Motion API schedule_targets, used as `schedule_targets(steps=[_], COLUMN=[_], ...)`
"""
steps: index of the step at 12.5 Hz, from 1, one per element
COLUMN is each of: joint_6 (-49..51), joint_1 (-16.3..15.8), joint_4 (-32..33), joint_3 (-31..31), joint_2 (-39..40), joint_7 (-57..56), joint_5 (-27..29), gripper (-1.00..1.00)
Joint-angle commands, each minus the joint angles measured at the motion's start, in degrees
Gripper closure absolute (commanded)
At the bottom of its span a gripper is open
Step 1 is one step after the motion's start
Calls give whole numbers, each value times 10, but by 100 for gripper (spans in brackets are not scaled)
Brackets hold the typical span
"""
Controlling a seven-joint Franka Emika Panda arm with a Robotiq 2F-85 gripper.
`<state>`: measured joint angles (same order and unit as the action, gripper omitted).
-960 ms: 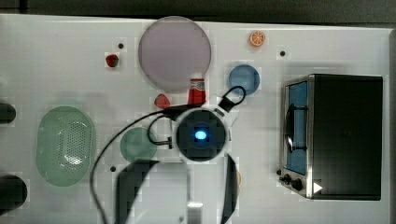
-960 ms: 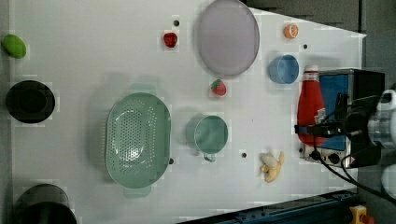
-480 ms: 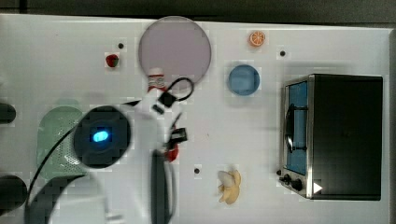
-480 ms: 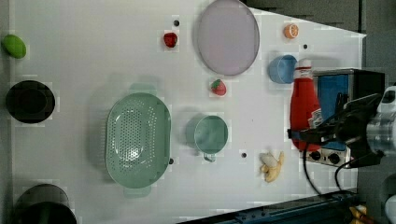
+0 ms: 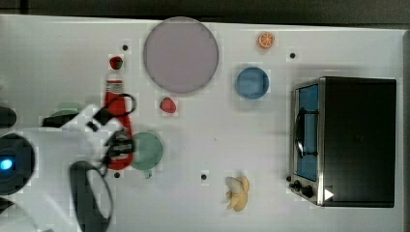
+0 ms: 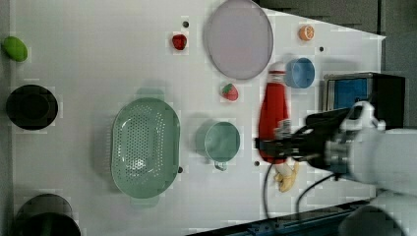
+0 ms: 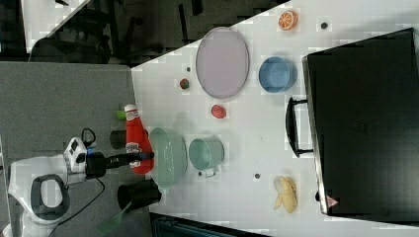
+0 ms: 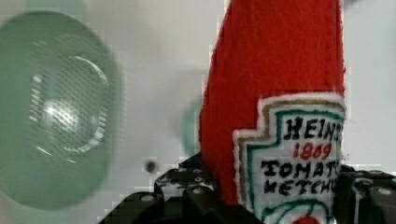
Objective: Pick Ketchup from the table and place it in strainer.
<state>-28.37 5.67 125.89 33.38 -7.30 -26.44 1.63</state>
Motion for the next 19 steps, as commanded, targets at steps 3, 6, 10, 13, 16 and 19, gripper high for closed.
schedule_targets(steps=[3,6,10,13,16,19], joint_6=[-109,-194,-289,-328,-335,-330], joint_1=[-14,-22,-51,-61,-70,-63], joint_4=[-9,-5,0,0,-3,-13], joint_3=[82,117,117,107,94,96], joint_2=[95,175,272,326,343,298], joint_7=[222,302,316,316,318,379], joint_5=[5,-1,-34,-46,-68,-67], gripper=[-26,-26,-26,-32,-95,-100])
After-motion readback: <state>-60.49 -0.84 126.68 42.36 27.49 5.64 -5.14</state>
